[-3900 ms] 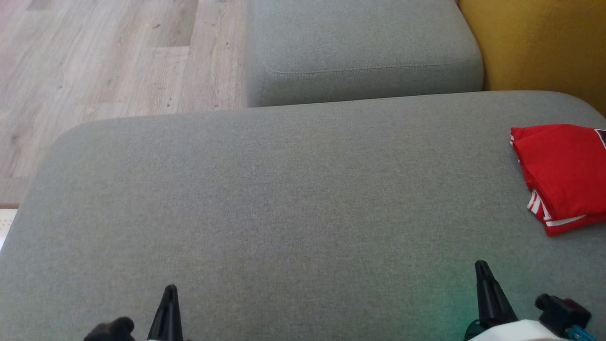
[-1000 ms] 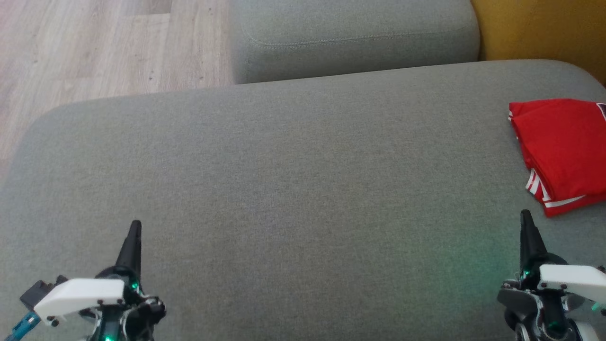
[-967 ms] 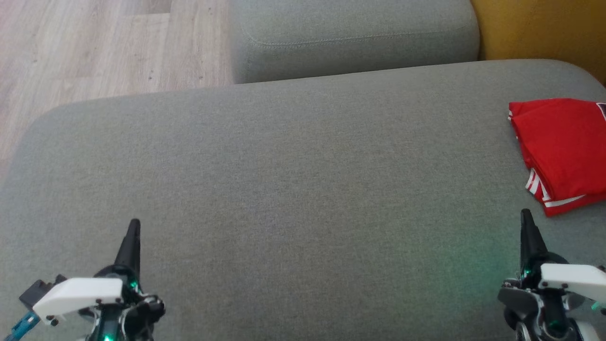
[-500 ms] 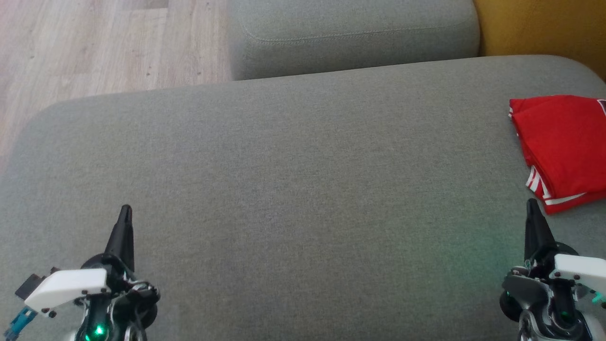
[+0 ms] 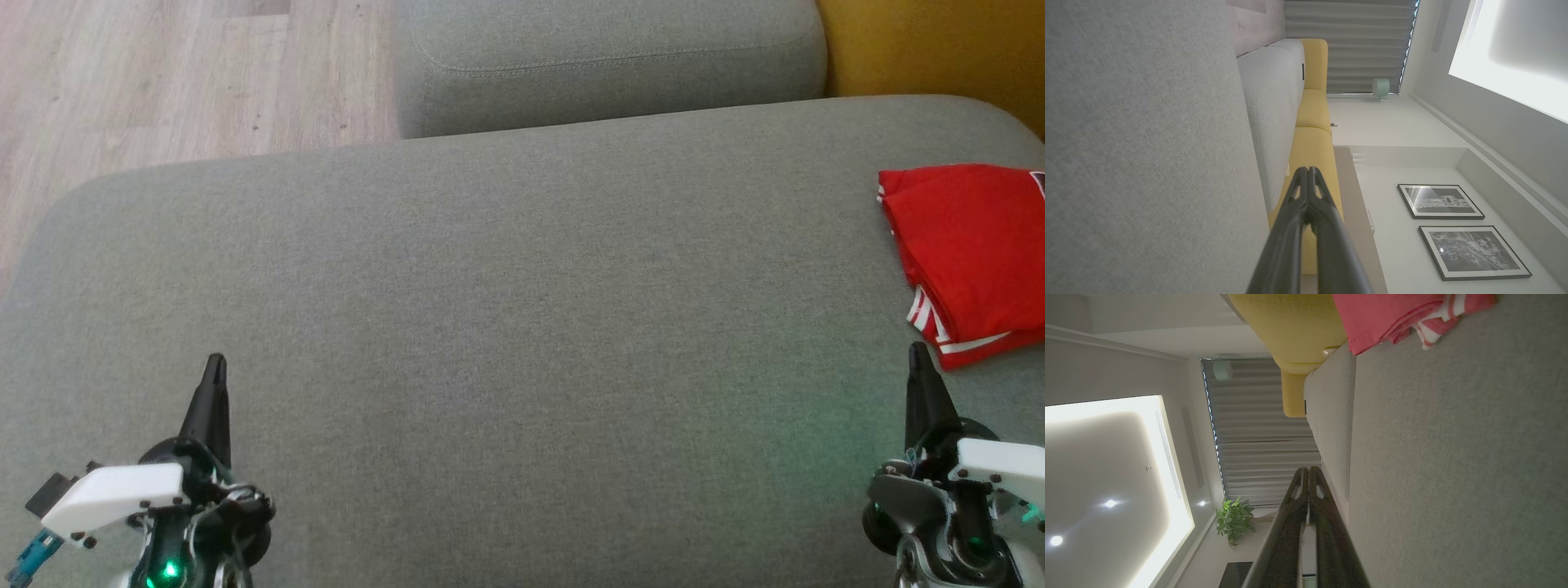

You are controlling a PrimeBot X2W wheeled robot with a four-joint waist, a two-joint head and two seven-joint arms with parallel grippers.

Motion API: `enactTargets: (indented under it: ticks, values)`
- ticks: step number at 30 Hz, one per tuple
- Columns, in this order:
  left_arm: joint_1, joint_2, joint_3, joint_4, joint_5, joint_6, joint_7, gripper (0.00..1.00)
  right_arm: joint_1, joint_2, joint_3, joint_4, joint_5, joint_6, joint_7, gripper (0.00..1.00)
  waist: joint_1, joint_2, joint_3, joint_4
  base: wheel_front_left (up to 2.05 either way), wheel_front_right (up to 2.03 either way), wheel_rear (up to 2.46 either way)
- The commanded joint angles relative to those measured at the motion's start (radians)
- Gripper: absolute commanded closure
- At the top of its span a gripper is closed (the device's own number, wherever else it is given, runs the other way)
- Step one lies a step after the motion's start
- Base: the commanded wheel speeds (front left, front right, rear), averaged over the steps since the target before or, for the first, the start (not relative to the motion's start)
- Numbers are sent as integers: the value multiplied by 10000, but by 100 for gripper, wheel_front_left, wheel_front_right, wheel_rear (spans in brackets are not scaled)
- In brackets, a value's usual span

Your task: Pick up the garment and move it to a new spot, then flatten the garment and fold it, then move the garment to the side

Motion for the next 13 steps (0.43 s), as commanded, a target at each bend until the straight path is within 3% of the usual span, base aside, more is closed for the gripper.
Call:
enactTargets:
  ticks: [1, 13]
  values:
    - [-521, 100, 362, -275, 32, -73, 85, 100, -466, -83, 178, -383, 18, 77, 65, 100, 0, 0, -1, 0, 0, 0, 0]
    - [-525, 68, 406, -273, 69, -73, 120, 100, -469, -60, 144, -381, -10, 77, 93, 100, 0, 0, -1, 0, 0, 0, 0]
